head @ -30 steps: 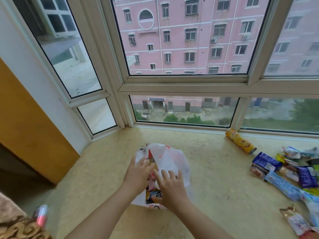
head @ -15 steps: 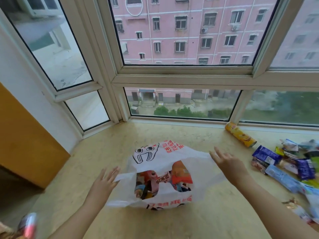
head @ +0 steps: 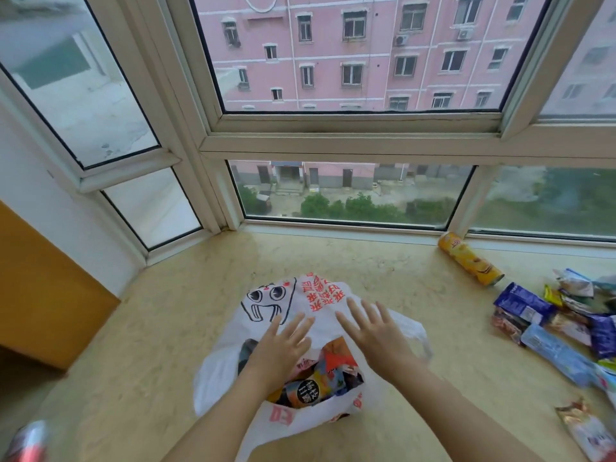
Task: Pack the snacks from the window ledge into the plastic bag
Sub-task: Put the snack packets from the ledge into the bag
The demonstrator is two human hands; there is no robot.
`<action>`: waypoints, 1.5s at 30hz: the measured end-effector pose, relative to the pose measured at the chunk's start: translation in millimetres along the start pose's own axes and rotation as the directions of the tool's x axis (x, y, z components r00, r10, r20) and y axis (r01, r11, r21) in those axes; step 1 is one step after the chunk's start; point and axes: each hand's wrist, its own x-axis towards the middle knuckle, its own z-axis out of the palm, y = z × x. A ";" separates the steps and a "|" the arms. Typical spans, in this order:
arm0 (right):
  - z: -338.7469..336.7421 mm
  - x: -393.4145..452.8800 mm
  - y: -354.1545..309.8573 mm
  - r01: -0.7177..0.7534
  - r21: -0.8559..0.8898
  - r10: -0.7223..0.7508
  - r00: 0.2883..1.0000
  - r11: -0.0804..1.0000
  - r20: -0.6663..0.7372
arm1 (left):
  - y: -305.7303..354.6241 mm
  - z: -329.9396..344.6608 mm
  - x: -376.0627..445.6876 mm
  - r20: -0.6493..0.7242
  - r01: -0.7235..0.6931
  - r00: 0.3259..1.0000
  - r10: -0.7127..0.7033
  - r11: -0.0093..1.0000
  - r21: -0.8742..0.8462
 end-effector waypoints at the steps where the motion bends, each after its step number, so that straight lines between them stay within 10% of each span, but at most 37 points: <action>1: 2.6 6.9 -2.6 0.003 -0.006 -0.003 1.000 1.000 0.022 | -1.1 4.1 4.3 0.002 -0.004 1.000 0.004 1.000 -0.010; 17: 2.1 83.4 46.8 -0.189 0.005 0.185 0.952 0.982 -0.242 | -116.4 6.8 57.0 -0.223 0.399 0.877 -0.425 0.904 -0.154; 20: 16.6 70.2 32.5 -0.093 -0.039 0.076 0.947 0.995 -0.313 | -114.2 19.2 54.4 -0.372 0.341 0.865 -0.335 0.939 -0.053; 25: 50.3 28.9 -15.9 0.251 -0.196 -0.261 0.965 0.948 -0.029 | -64.2 59.0 35.9 -0.297 -0.127 0.930 0.219 0.945 0.301; 31: 52.0 12.4 8.0 -0.185 -0.076 0.200 0.912 0.980 0.359 | -85.2 57.2 46.7 0.094 0.158 0.983 -0.155 0.987 -0.032; 37: 50.7 -10.0 11.3 -0.211 -0.072 0.223 0.902 0.975 0.369 | -96.6 45.9 49.5 -0.045 0.162 0.985 -0.166 0.983 -0.083; 45: -1.4 -20.3 -15.9 -0.161 0.096 0.172 0.978 0.982 -0.115 | -24.5 -5.4 43.1 -0.332 0.011 0.939 -0.095 0.969 -0.245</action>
